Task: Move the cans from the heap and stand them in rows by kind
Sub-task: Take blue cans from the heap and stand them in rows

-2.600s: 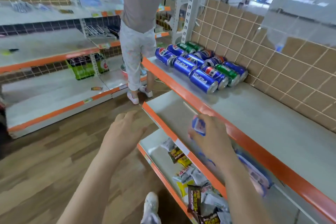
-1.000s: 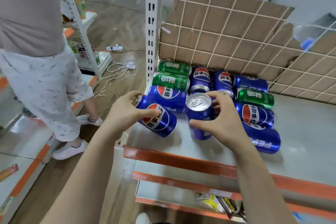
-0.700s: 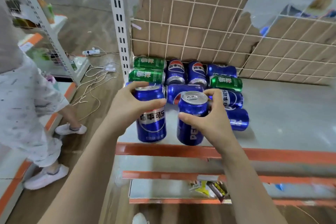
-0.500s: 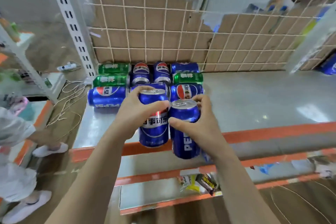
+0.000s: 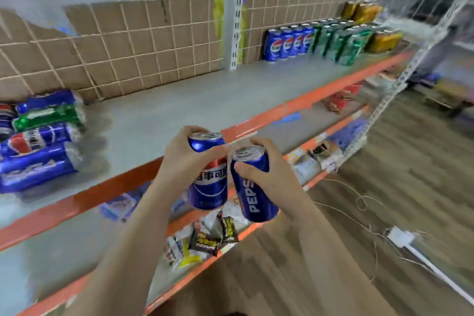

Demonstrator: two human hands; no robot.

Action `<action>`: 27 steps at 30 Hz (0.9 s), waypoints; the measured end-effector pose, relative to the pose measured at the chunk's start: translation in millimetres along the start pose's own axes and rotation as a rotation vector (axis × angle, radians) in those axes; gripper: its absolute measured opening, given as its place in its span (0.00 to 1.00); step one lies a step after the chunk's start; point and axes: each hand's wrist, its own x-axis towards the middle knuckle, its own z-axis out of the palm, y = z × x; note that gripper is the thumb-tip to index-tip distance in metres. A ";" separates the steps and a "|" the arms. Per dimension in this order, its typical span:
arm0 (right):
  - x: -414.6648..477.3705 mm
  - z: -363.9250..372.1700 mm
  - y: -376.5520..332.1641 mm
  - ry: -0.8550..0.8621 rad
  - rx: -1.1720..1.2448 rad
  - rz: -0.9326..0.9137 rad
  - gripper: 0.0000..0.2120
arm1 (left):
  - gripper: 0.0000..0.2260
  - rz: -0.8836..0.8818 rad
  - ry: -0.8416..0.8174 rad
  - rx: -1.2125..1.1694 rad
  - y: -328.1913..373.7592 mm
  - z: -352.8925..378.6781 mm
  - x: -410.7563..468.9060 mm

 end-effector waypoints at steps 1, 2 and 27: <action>-1.1 -18.0 6.1 0.029 0.002 0.027 0.31 | 0.20 0.002 -0.018 0.001 3.3 18.8 2.1; -1.4 -35.5 11.6 0.060 0.012 0.049 0.28 | 0.19 0.002 -0.040 0.002 6.8 36.2 4.7; 267.6 -286.3 91.3 0.374 0.042 0.095 0.16 | 0.21 -0.005 -0.170 0.015 94.3 301.7 292.9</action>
